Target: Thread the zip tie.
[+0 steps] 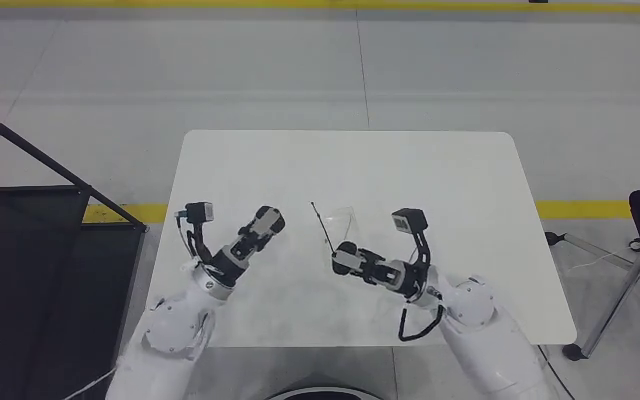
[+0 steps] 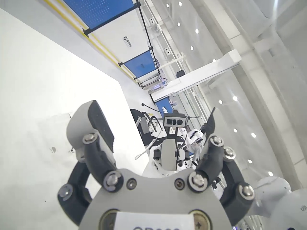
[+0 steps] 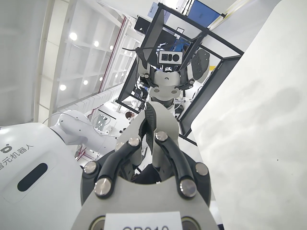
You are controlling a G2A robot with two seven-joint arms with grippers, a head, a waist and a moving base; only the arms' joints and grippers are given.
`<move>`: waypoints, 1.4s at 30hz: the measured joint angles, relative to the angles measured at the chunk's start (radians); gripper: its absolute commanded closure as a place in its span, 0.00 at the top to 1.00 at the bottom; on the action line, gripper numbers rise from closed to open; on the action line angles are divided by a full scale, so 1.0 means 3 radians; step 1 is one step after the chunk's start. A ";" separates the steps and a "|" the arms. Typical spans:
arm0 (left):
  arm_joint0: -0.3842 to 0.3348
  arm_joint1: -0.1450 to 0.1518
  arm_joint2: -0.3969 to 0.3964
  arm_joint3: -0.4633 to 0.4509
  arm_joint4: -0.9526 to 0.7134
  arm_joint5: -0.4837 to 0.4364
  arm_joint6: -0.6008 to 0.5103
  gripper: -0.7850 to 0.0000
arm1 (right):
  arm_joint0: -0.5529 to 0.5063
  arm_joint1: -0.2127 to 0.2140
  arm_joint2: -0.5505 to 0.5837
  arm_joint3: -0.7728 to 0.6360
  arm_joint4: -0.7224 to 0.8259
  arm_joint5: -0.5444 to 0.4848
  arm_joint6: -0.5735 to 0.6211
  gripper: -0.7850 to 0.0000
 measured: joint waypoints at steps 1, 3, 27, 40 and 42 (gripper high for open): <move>-0.0006 0.0004 -0.0009 0.0006 -0.0037 0.0002 -0.0043 1.00 | 0.0003 0.0002 0.0004 0.0004 0.0018 -0.0006 0.0021 0.00; -0.0016 0.0013 -0.0029 0.0017 -0.0084 0.0005 -0.0099 1.00 | 0.0007 0.0006 0.0030 0.0015 -0.0005 -0.0054 0.0009 0.00; -0.0018 0.0019 -0.0040 0.0023 -0.0074 0.0021 -0.0089 1.00 | -0.0613 -0.0124 0.0099 -0.0544 -0.3914 0.0200 -0.3099 0.00; -0.0021 0.0024 0.0024 -0.0068 -0.0481 0.0326 -0.0229 1.00 | -0.0744 -0.0145 0.0019 -0.0782 -0.4910 0.0943 -0.3513 0.00; -0.0034 0.0031 0.0029 -0.0088 -0.0674 0.0443 -0.0354 1.00 | -0.0817 -0.0160 -0.0057 -0.0795 -0.5275 0.1240 -0.3796 0.00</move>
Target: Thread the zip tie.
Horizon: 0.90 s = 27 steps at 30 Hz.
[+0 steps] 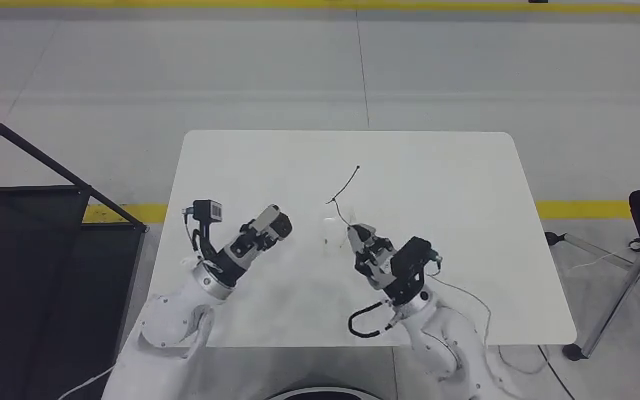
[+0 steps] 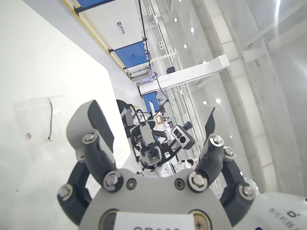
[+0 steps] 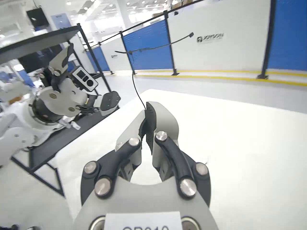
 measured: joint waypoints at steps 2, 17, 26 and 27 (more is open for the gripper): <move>-0.0013 0.0010 -0.0013 -0.0016 -0.0173 0.0119 -0.0145 1.00 | -0.0042 -0.0018 -0.0070 0.0019 -0.0271 0.0274 -0.0228 0.00; -0.0088 0.0047 0.0023 -0.0058 -0.0844 0.0904 -0.0598 1.00 | -0.0083 -0.0119 -0.0369 0.0204 -0.1276 0.1561 -0.0859 0.00; -0.0086 0.0046 0.0027 -0.0060 -0.0850 0.0902 -0.0588 1.00 | -0.0079 -0.0119 -0.0365 0.0199 -0.1312 0.1572 -0.0845 0.00; -0.0082 0.0044 0.0038 -0.0067 -0.0872 0.0902 -0.0563 1.00 | -0.0078 -0.0121 -0.0368 0.0198 -0.1377 0.1613 -0.0846 0.00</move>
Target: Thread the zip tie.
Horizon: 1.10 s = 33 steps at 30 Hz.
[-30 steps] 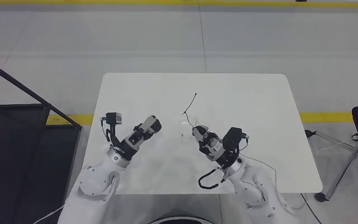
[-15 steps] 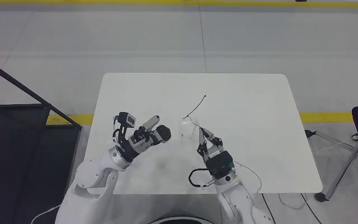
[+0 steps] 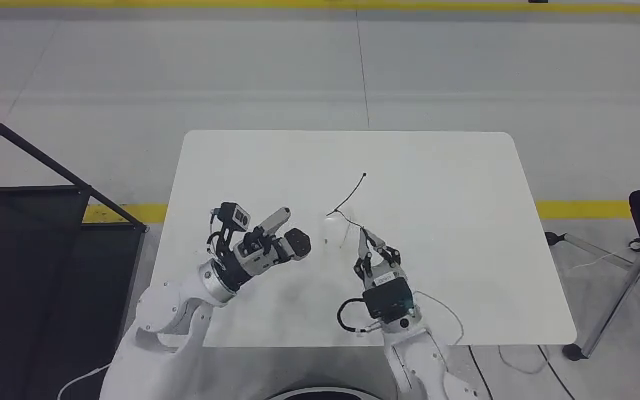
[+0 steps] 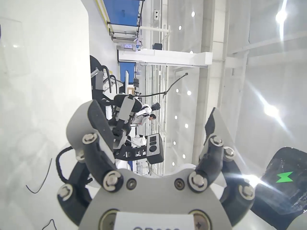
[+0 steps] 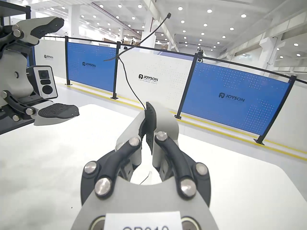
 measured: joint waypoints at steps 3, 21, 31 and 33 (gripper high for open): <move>-0.0014 -0.0009 0.0060 -0.0007 -0.0116 0.0021 0.0098 0.78 | -0.0021 -0.0019 -0.0055 0.0007 -0.0220 0.0216 -0.0051 0.00; -0.0171 -0.0021 0.0299 0.0145 -0.0316 -0.0170 0.0168 0.40 | 0.0026 -0.0112 -0.0181 0.0121 -0.0462 0.0433 0.0022 0.00; -0.0181 -0.0010 0.0329 0.0173 -0.0346 -0.0223 0.0138 0.33 | 0.0016 -0.0141 -0.0171 0.0125 -0.0526 0.0421 0.0066 0.00; -0.0185 -0.0008 0.0335 0.0177 -0.0344 -0.0226 0.0138 0.30 | 0.0014 -0.0147 -0.0170 0.0126 -0.0534 0.0421 0.0076 0.00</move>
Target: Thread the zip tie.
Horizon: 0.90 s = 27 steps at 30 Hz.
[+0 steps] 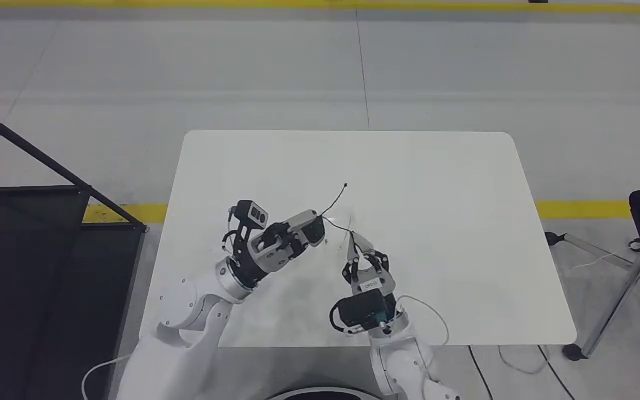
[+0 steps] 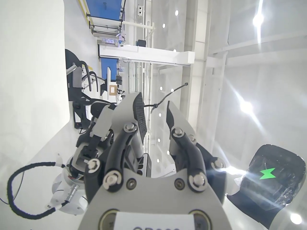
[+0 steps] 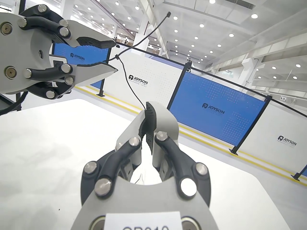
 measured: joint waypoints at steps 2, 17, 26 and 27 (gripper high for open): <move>-0.0004 0.0002 0.0006 0.0004 -0.0004 -0.0001 0.0000 0.26 | -0.0001 -0.0006 0.0003 0.0001 -0.0009 -0.0005 0.0003 0.00; -0.0026 0.0018 0.0028 0.0026 -0.0021 -0.0009 0.0017 0.00 | -0.0023 -0.0042 0.0035 0.0000 -0.0040 -0.0026 0.0005 0.00; -0.0036 0.0028 0.0035 0.0034 -0.0039 -0.0015 0.0003 0.24 | -0.0038 -0.0062 0.0059 -0.0003 -0.0042 -0.0044 0.0004 0.00; -0.0036 0.0029 0.0035 0.0034 -0.0041 -0.0016 0.0003 0.23 | -0.0039 -0.0064 0.0061 -0.0004 -0.0042 -0.0045 0.0003 0.00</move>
